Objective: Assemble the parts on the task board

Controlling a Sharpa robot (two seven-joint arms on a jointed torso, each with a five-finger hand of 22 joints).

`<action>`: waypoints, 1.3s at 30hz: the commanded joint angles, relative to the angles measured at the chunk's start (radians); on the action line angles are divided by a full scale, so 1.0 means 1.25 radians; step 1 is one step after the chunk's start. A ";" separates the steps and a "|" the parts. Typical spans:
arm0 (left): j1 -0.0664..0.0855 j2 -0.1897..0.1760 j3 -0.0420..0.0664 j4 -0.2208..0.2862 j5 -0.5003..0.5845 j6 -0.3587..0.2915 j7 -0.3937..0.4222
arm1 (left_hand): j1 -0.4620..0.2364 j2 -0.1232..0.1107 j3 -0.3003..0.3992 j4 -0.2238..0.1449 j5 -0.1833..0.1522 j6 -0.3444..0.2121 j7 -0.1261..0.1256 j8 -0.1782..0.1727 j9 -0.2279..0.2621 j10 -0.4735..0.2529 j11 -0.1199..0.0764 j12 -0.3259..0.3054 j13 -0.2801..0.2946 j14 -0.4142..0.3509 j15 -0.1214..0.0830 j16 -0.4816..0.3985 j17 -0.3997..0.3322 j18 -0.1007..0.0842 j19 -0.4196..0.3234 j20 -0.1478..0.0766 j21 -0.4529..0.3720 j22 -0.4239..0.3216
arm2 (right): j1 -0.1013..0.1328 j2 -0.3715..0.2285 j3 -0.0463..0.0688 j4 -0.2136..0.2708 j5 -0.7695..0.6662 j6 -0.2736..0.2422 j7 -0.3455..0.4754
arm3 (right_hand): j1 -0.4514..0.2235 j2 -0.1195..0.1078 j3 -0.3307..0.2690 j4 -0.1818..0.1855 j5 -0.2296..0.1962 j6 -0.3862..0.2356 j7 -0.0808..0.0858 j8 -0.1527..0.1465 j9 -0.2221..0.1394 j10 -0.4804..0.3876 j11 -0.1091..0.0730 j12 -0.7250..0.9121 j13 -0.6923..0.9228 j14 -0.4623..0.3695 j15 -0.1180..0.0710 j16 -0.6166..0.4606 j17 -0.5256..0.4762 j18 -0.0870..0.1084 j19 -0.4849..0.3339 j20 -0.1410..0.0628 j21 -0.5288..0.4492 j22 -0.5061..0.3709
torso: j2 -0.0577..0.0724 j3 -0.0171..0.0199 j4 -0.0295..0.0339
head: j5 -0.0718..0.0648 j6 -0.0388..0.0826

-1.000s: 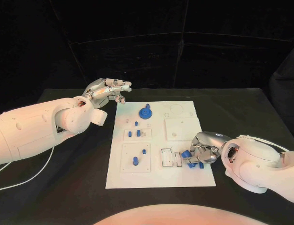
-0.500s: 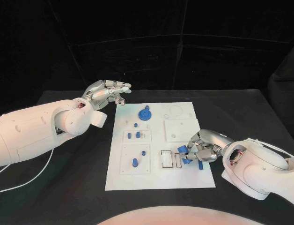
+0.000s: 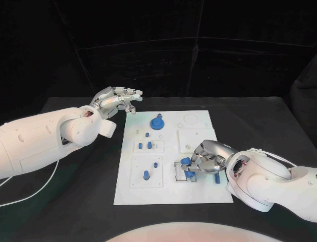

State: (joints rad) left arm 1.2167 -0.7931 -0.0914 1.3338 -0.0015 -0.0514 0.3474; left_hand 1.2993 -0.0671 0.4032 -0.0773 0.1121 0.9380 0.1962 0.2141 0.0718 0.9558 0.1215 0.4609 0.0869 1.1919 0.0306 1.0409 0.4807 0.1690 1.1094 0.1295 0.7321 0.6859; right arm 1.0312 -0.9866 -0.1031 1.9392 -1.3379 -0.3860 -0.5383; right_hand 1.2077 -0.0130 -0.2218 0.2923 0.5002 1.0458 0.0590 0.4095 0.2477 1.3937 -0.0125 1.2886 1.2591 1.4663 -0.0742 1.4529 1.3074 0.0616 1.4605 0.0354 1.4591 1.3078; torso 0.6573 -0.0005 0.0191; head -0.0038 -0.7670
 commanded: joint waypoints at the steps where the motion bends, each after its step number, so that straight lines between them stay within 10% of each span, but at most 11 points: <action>1: 0.001 0.001 0.000 0.002 0.002 0.011 0.002 | -0.003 0.007 -0.006 0.000 -0.001 -0.007 0.001 0.004 0.001 -0.008 0.000 0.004 0.000 -0.004 0.003 0.000 -0.001 0.012 -0.001 0.005 -0.005 -0.001 | 0.001 0.013 0.000 -0.009 0.005 0.036 -0.028 | -0.007 0.000 -0.006 -0.001 -0.004 0.007 -0.001 0.006 0.001 0.002 -0.003 -0.003 0.001 0.052 -0.005 0.001 0.044 -0.009 0.006 -0.004 0.003 0.022 | 0.000 -0.0002 -0.0012 | 0.002 -0.001; 16: 0.001 -0.001 0.000 0.003 -0.003 0.008 0.002 | -0.002 0.007 -0.008 -0.001 -0.001 -0.009 0.001 0.004 0.001 -0.010 0.000 0.005 -0.001 -0.005 0.004 0.000 -0.001 0.012 -0.001 0.005 -0.006 -0.001 | 0.001 0.052 0.000 -0.035 -0.033 0.047 -0.049 | -0.016 0.002 -0.014 -0.001 -0.027 0.014 -0.004 0.006 0.006 0.005 -0.005 -0.004 0.005 0.051 -0.008 0.000 0.043 -0.009 0.006 -0.006 0.002 0.023 | 0.000 0.0003 -0.0011 | 0.006 -0.004; 21: 0.001 -0.001 0.000 0.004 -0.006 0.009 0.002 | -0.002 0.007 -0.008 -0.001 -0.001 -0.009 0.001 0.004 0.001 -0.010 0.000 0.005 -0.001 -0.005 0.004 0.000 -0.001 0.012 -0.001 0.005 -0.006 -0.001 | 0.001 0.058 0.000 -0.039 -0.043 0.049 -0.053 | -0.068 -0.007 -0.033 -0.001 -0.204 0.015 -0.005 0.004 0.013 0.007 -0.006 -0.009 0.007 0.051 -0.009 -0.002 0.041 -0.009 0.006 -0.009 0.002 0.023 | 0.000 0.0000 -0.0020 | 0.007 -0.004; 25: 0.001 -0.001 0.000 0.003 -0.006 0.008 0.002 | -0.003 0.007 -0.008 -0.001 -0.001 -0.010 0.002 0.004 0.001 -0.012 0.001 0.005 -0.001 -0.005 0.004 0.000 -0.001 0.012 -0.001 0.006 -0.006 -0.001 | 0.001 0.061 0.000 -0.042 -0.051 0.047 -0.057 | -0.129 -0.068 0.009 0.004 -0.309 0.003 0.000 -0.004 0.018 -0.002 0.000 -0.025 -0.002 0.049 -0.006 -0.008 0.033 -0.008 0.003 -0.005 -0.003 0.017 | 0.000 0.0004 -0.0029 | 0.007 -0.004; 31: 0.001 -0.001 0.000 0.003 -0.007 0.007 0.002 | -0.003 0.007 -0.010 0.000 -0.001 -0.013 0.003 0.004 0.001 -0.014 0.002 0.005 -0.001 -0.006 0.005 0.000 -0.002 0.012 -0.001 0.006 -0.007 -0.002 | 0.001 0.064 0.000 -0.044 -0.055 0.045 -0.059 | -0.167 -0.113 0.030 0.005 -0.343 -0.010 0.006 -0.012 0.019 -0.022 0.004 -0.055 -0.025 0.047 -0.001 -0.013 0.025 -0.006 -0.001 -0.002 -0.007 0.010 | 0.000 -0.0002 -0.0024 | 0.006 -0.004; 39: 0.001 -0.003 0.000 0.004 -0.007 0.008 0.002 | -0.003 0.007 -0.010 0.000 -0.001 -0.013 0.003 0.004 0.001 -0.014 0.002 0.005 -0.001 -0.006 0.005 0.000 -0.002 0.012 -0.001 0.006 -0.007 -0.002 | 0.001 0.058 0.000 -0.036 -0.063 0.040 -0.046 | -0.155 -0.098 0.046 0.003 -0.324 -0.012 0.007 -0.014 0.022 -0.024 0.005 -0.061 -0.028 0.047 0.001 -0.014 0.025 -0.006 -0.002 0.000 -0.008 0.009 | 0.000 0.0008 -0.0021 | 0.006 -0.004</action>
State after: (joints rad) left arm 1.2167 -0.7962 -0.0923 1.3363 -0.0058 -0.0504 0.3456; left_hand 1.2993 -0.0671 0.3977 -0.0774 0.1121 0.9272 0.1998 0.2141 0.0718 0.9450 0.1251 0.4609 0.0869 1.1883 0.0342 1.0409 0.4798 0.1690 1.1094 0.1295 0.7283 0.6843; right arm 1.0310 -0.9124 -0.1031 1.8890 -1.4010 -0.3341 -0.6074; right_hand 1.0066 -0.1431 -0.1668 0.2966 0.0912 1.0359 0.0684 0.3947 0.2737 1.3700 -0.0072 1.2147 1.2227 1.4686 -0.0790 1.4405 1.3080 0.0617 1.4638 0.0320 1.4542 1.3075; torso 0.6571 -0.0001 0.0159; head 0.0034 -0.7718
